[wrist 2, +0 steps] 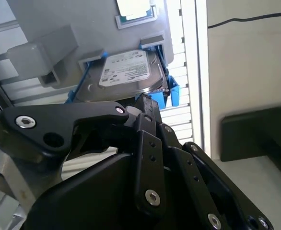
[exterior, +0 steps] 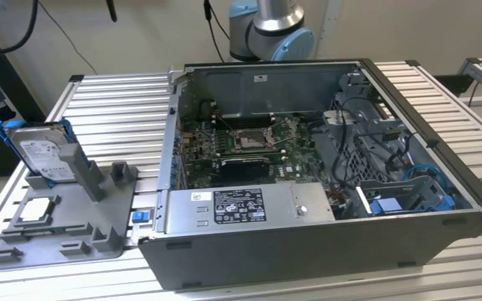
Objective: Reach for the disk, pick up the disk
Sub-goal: 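Pick up the disk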
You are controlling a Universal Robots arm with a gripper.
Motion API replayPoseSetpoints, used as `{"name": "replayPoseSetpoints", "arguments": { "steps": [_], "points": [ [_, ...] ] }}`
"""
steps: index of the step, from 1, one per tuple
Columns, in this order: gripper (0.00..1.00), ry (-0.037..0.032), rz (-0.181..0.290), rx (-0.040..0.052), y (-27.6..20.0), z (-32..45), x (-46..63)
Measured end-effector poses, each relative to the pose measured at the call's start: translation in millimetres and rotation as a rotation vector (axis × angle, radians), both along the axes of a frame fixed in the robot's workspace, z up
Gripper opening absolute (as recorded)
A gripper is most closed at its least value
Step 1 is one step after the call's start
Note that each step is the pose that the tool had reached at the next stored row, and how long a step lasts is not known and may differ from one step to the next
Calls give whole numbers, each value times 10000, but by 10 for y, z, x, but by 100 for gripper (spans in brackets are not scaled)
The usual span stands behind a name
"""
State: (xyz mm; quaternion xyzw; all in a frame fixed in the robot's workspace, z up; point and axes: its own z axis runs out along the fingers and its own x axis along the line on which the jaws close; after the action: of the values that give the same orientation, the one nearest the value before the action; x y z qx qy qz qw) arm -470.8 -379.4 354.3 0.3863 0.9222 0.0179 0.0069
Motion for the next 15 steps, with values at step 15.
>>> {"name": "replayPoseSetpoints", "arguments": {
  "steps": [15],
  "points": [
    [0, 0, -1260, 0, 0, 0, 0]
  ]
}}
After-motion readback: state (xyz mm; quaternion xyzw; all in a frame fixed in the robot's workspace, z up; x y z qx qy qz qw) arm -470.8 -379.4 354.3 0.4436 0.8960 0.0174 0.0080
